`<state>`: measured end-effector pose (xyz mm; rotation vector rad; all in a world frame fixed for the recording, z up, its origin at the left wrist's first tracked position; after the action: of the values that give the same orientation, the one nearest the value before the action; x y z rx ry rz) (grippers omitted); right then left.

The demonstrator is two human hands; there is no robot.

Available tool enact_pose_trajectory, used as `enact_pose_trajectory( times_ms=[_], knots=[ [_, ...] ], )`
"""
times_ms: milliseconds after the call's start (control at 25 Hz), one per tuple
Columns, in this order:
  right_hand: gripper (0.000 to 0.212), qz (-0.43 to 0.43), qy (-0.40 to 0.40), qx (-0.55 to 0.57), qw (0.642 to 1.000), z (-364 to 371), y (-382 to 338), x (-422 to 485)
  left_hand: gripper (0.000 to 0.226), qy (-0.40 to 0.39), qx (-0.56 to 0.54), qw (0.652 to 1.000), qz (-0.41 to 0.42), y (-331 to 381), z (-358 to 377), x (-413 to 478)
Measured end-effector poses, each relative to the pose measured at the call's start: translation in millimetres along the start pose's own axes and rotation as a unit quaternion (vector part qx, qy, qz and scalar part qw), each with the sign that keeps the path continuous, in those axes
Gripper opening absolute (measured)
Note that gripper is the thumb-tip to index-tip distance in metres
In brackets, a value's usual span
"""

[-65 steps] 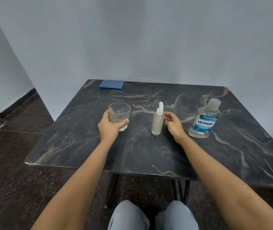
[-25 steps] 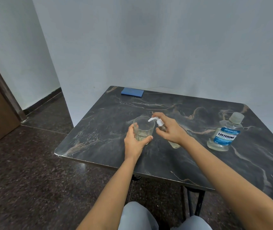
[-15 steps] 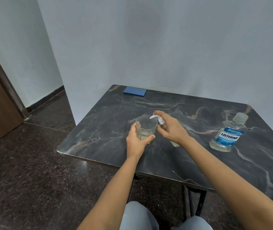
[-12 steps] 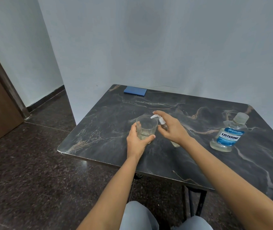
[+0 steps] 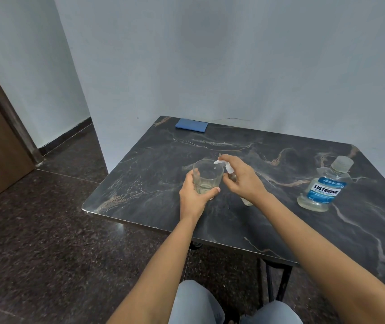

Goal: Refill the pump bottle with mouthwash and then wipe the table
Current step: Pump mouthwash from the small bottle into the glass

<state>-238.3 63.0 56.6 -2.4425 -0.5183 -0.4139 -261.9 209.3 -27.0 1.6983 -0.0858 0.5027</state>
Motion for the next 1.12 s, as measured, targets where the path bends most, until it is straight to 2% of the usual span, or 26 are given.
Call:
enact_pose_trajectory(
  times_ms=[120, 400, 680, 960, 1120],
  knots=[
    [0.047, 0.003, -0.005, 0.005, 1.000, -0.1, 1.3, -0.6, 0.079, -0.001, 0.001, 1.000, 0.002, 0.4, -0.4, -0.1],
    [0.033, -0.008, -0.010, 0.007, 1.000, 2.3, -0.1, -2.7, 0.079, -0.002, 0.003, 1.000, 0.003, 0.1, -0.4, -0.1],
    [0.043, -0.003, -0.012, 0.011, 1.000, 0.3, -0.4, -1.6, 0.077, 0.000, 0.001, 1.000, 0.003, 0.6, -0.9, -0.1],
    [0.032, -0.016, 0.007, 0.006, 1.000, 0.9, -0.9, -1.5, 0.081, -0.005, 0.004, 1.000, -0.002, -1.8, 0.1, 0.3],
    [0.040, -0.019, -0.002, -0.006, 1.000, 2.1, -1.9, -2.2, 0.081, -0.001, 0.000, 1.000, -0.004, -2.6, -0.3, 0.2]
  ],
)
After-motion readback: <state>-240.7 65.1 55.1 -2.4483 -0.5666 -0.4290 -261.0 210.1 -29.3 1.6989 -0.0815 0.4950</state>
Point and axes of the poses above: each hand's wrist, its own x-axis towards the middle knuckle, its own z-axis out of the palm, y = z × x, the point moved 8 cm from there along x, towards the middle knuckle, and after that the axes turned 12 degrees about z, right-handed, at the moved point
